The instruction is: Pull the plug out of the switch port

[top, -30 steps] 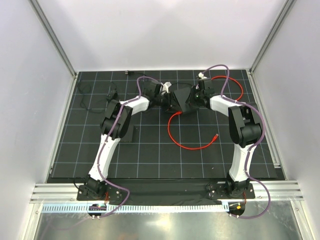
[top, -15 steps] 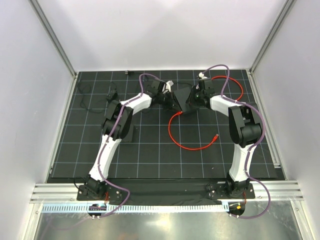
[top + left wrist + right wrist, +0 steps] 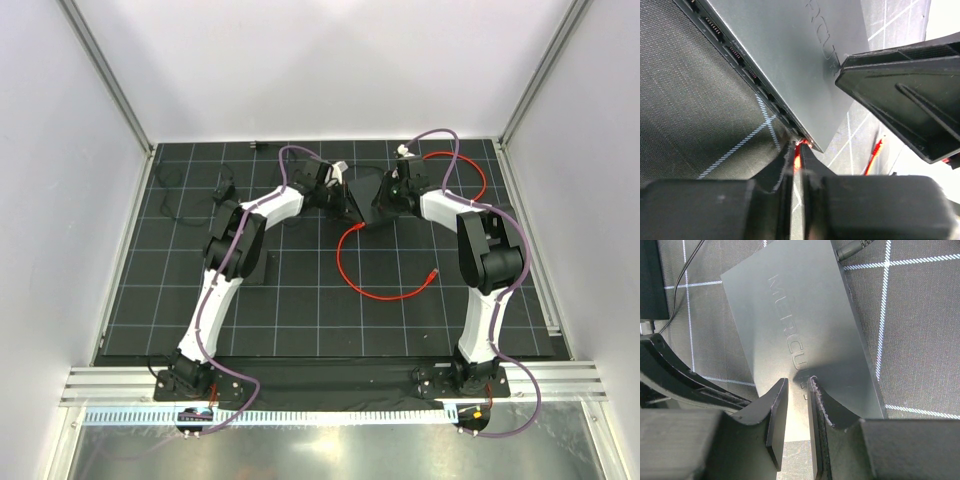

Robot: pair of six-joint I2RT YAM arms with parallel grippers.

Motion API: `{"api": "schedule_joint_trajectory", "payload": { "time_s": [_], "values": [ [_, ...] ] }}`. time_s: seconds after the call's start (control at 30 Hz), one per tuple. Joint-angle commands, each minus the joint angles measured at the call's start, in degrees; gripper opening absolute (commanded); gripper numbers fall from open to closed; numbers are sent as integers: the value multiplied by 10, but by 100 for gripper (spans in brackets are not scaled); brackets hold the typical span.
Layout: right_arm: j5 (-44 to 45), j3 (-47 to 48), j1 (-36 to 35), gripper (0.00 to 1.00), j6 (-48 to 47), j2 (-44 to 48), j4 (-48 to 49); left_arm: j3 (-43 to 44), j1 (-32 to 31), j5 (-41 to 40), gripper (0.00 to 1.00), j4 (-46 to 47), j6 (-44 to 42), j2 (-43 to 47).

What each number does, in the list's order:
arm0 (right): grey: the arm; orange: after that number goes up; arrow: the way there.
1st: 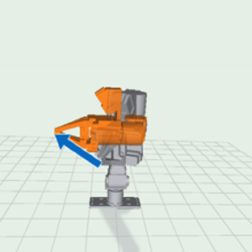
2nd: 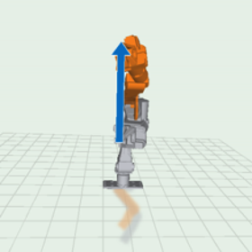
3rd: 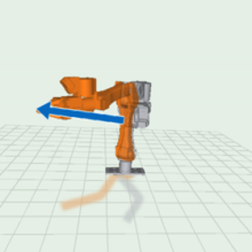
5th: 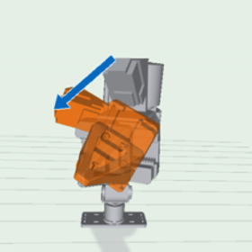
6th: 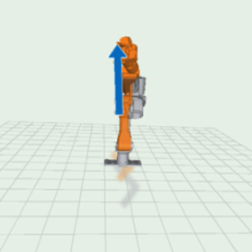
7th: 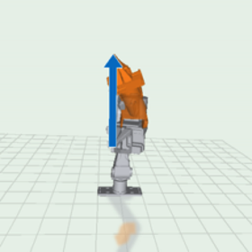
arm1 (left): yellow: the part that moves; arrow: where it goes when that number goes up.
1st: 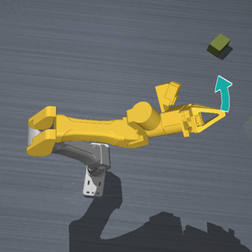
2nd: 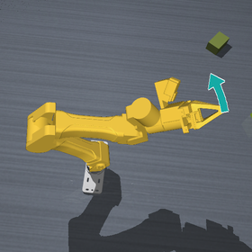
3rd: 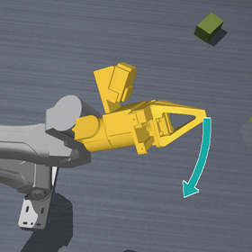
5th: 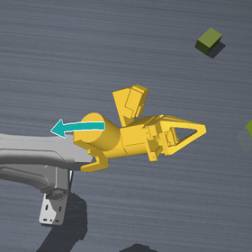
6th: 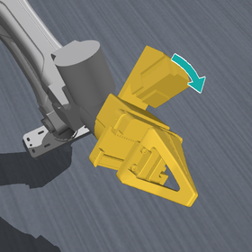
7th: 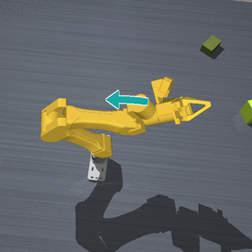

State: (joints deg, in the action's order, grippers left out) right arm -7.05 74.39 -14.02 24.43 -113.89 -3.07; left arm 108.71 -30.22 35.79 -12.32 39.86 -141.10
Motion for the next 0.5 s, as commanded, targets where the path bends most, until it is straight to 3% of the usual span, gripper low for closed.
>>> {"api": "schedule_joint_trajectory", "payload": {
  "time_s": [0.0, 0.13, 0.27, 0.47],
  "values": [
    [5, 12, 0, 30, 3, -14, -19, -30, -8, -70, 14, -52, -51, 12],
    [5, 11, 0, 30, 2, -14, -19, -46, -6, -77, 29, -33, -83, 46],
    [5, 11, 0, 30, 1, -13, -19, -25, 4, -1, 46, -33, -100, 37],
    [5, 11, 0, 29, 0, -12, -20, -10, 13, 66, 57, -32, -84, 14]
  ]
}}
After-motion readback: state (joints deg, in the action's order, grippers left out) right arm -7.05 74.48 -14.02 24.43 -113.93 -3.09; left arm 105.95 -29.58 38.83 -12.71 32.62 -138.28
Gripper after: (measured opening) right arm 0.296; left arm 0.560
